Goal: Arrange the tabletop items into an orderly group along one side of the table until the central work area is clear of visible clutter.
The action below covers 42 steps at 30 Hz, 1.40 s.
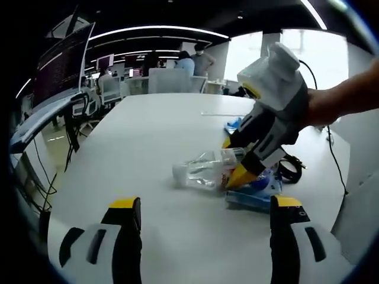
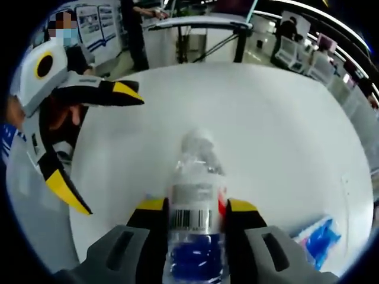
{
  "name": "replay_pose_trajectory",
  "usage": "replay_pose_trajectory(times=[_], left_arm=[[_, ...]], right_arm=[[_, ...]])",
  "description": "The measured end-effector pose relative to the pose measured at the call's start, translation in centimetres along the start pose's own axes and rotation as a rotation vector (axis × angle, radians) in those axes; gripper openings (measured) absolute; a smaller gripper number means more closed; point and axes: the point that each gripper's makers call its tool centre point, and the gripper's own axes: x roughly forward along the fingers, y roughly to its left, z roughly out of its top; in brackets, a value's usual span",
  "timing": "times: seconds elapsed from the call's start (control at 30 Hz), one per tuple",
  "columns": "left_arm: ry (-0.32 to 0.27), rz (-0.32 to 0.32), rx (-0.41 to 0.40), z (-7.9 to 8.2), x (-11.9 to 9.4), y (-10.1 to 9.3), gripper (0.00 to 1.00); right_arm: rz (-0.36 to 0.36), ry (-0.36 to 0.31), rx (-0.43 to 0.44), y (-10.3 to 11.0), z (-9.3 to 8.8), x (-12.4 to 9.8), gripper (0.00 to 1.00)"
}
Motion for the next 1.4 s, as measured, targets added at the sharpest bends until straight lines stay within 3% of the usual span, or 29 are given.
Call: replay_pose_trajectory(times=[0.57, 0.9, 1.1, 1.23, 1.4], left_arm=[[-0.008, -0.018, -0.063, 0.6, 1.9, 0.6, 0.87], [-0.018, -0.072, -0.139, 1.5, 3.3, 0.1, 0.79], [-0.018, -0.105, -0.139, 1.7, 3.6, -0.6, 0.75], [-0.054, -0.148, -0.229, 2.4, 3.6, -0.9, 0.69], [-0.048, -0.130, -0.234, 2.5, 4.1, -0.1, 0.67]], right_arm=[[-0.007, -0.168, 0.041, 0.2, 0.5, -0.8, 0.31], [-0.036, -0.243, 0.039, 0.1, 0.7, -1.2, 0.32], [-0.065, -0.280, 0.051, -0.5, 0.4, -1.6, 0.32], [-0.075, -0.298, 0.061, -0.7, 0.3, -1.8, 0.32], [-0.085, -0.309, 0.051, -0.7, 0.3, -1.9, 0.32]])
